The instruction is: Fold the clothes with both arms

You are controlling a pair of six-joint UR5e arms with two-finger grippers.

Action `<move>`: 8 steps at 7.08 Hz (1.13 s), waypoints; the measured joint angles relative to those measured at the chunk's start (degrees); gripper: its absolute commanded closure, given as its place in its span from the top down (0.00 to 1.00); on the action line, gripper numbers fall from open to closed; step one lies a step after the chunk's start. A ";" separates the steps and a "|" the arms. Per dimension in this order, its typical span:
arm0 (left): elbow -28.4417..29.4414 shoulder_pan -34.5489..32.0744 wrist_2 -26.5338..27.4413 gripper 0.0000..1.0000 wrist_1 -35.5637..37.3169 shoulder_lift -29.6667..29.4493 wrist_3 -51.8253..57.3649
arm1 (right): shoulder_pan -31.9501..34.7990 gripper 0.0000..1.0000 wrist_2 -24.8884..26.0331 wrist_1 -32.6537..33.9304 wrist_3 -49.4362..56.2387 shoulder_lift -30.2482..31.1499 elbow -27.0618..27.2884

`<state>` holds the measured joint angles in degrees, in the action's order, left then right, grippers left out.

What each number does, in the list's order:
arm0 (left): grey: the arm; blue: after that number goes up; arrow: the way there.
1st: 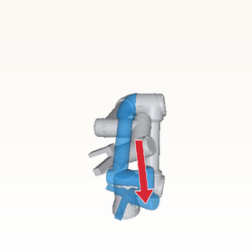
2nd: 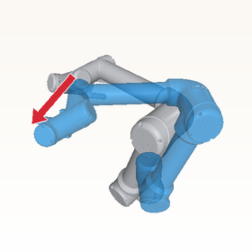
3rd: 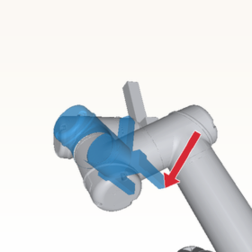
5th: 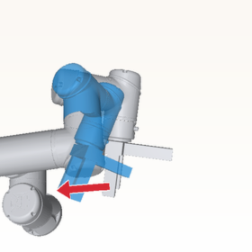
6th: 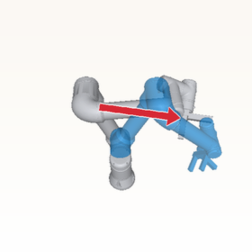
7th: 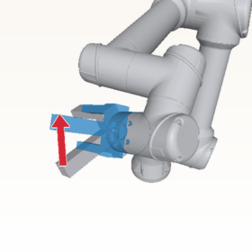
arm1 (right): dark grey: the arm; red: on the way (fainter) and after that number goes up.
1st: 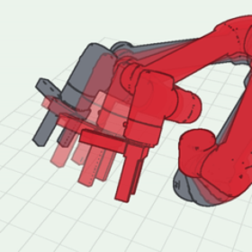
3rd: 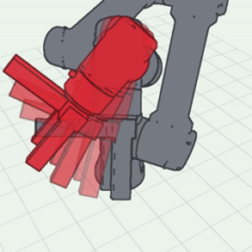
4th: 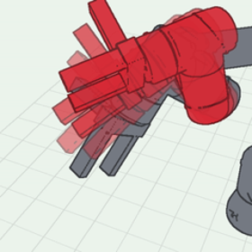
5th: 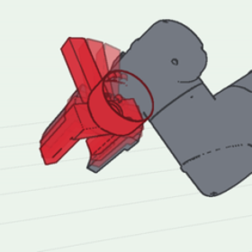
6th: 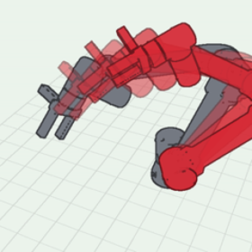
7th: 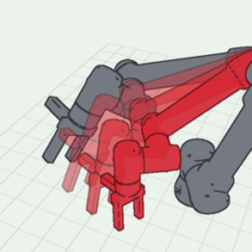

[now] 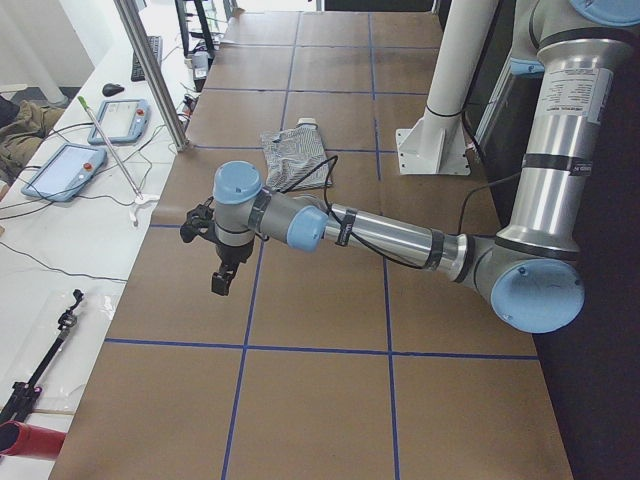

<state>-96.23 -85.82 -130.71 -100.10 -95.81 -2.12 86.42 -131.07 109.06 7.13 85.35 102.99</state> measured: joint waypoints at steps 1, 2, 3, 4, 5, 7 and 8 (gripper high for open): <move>0.09 0.01 0.07 1.00 -0.73 1.75 0.10 | 0.01 1.00 -0.29 -1.92 -0.11 1.08 -2.97; 0.19 0.01 0.26 1.00 -0.60 3.31 0.28 | 0.07 1.00 -1.09 -4.46 -0.19 1.87 -6.44; 0.40 -0.02 0.35 1.00 -0.09 4.62 0.44 | 0.14 1.00 -2.13 -7.09 -0.33 2.49 -8.60; 0.75 -0.07 0.34 1.00 0.40 5.86 1.77 | 0.19 1.00 -2.65 -8.54 -0.70 2.75 -9.56; 1.23 -0.16 0.25 1.00 0.66 6.89 5.18 | 0.30 1.00 -3.12 -9.11 -1.37 2.85 -9.78; 2.60 -0.38 0.34 1.00 0.55 8.45 10.18 | 1.14 1.00 -5.32 -9.42 -2.15 3.00 -9.61; 2.74 -0.39 0.35 1.00 0.65 8.95 10.99 | 1.96 1.00 -6.22 -9.46 -2.27 3.09 -9.30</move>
<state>-93.49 -86.20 -130.36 -99.44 -86.86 8.87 88.38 -137.29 99.60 4.86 88.44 93.69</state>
